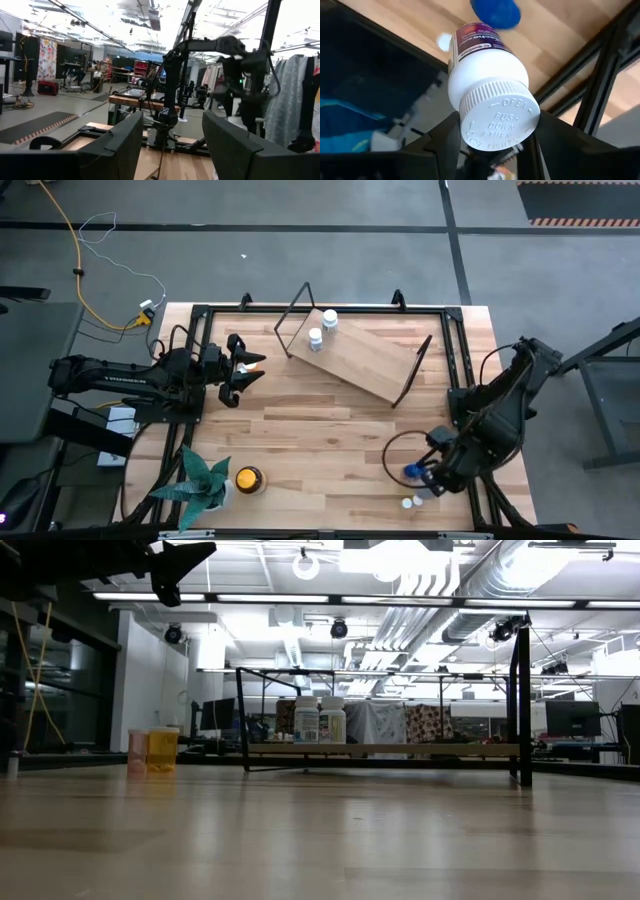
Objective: Pick and place medicine bottles onto shelf by color
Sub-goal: Put the white pill bottle on the shelf
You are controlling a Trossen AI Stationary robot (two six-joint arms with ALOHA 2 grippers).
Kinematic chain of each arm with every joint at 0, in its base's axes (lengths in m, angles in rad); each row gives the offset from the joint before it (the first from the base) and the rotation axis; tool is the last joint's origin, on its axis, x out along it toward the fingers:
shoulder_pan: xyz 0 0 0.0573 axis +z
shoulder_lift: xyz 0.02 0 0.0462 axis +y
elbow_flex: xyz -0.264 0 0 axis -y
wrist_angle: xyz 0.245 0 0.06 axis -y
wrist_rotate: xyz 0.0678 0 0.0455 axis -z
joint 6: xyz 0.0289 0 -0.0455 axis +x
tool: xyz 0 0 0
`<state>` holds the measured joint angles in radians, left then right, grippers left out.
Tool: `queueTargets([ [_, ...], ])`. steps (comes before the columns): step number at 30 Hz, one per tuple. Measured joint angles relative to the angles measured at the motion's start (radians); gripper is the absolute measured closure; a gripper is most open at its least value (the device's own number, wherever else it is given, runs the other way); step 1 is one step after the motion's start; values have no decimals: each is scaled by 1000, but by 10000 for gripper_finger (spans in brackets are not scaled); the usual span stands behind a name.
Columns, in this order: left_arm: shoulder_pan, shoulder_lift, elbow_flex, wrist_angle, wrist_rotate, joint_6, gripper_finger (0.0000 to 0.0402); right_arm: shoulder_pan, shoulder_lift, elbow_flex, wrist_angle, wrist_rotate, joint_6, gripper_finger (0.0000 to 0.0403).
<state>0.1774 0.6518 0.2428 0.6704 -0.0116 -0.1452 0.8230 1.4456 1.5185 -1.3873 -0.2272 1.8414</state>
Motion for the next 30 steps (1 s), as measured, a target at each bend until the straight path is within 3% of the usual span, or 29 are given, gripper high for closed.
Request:
queueTargets([
  [5, 0, 0, 0, 0, 0, 0, 208, -56, 0, 105, -60, 146, -97, 200],
  [12, 0, 0, 0, 0, 0, 9, 208, -215, 0, 155, -8, 367, -468, 199],
  [20, 0, 0, 0, 0, 0, 9, 208, -516, 0, 165, 28, 421, -873, 199],
  [30, 0, 0, 0, 0, 0, 18, 208, -909, 11, 165, -178, 421, -1032, 199],
])
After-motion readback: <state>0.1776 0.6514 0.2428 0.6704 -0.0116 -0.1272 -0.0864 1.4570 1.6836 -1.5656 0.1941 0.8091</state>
